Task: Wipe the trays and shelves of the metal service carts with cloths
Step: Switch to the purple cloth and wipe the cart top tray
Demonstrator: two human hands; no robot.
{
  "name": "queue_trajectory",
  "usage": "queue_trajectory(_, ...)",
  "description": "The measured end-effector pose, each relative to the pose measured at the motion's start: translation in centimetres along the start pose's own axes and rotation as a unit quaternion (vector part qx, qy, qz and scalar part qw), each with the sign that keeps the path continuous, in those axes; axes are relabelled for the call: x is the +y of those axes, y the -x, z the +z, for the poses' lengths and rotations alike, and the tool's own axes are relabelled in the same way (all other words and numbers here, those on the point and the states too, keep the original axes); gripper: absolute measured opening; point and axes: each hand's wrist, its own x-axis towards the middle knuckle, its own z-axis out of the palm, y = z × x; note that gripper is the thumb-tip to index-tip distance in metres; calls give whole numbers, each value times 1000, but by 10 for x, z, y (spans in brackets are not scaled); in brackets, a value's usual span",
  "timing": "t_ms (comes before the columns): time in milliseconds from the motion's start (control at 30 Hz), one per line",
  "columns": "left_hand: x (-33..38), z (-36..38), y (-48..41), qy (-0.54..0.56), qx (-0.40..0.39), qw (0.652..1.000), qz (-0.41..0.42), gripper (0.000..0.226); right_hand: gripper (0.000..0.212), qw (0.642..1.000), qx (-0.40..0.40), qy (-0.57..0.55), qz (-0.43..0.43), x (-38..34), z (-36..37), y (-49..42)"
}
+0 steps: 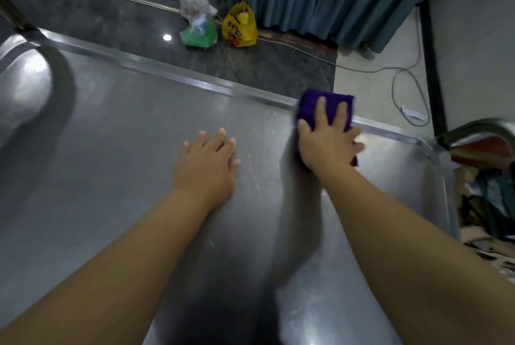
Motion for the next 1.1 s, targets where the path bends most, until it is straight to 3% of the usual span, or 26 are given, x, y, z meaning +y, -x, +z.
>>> queue_trajectory(100,-1,0,0,-7,9,1000,7,48,62,984,-26,36,-173,-33,12,15)
queue_trajectory(167,-4,0,-1,-10,2,1000,11,49,61,969,-37,68,-236,-29,11,13)
queue_trajectory(233,-6,1,-2,4,-5,1000,10,49,60,977,-32,59,-203,-6,4,0)
queue_trajectory(367,-2,-3,-1,4,-23,1000,6,50,62,999,10,18,34,50,-13,-15)
queue_trajectory(433,4,-10,-4,-24,-44,999,0,50,63,996,20,24,82,51,-10,-5)
queue_trajectory(567,25,-25,-13,-60,-37,997,7,44,63,999,0,33,-35,32,5,27)
queue_trajectory(633,42,-23,-20,-16,-21,998,54,40,61,991,-21,50,-125,38,10,42)
queue_trajectory(700,62,-17,-26,17,-35,994,106,45,59,984,-25,61,-163,60,8,49)
queue_trajectory(767,76,-8,-29,5,-60,990,129,45,58,990,-11,62,-122,92,0,42)
queue_trajectory(867,84,2,-30,-48,-73,987,132,41,61,998,4,43,56,144,-17,20)
queue_trajectory(967,88,4,-30,-47,-73,989,123,42,63,981,6,14,193,160,-26,6)
queue_trajectory(1033,92,3,-30,-40,-73,991,107,44,63,979,9,3,204,141,-23,4)
queue_trajectory(1100,96,2,-29,-45,-73,992,92,48,63,994,0,5,109,116,-17,6)
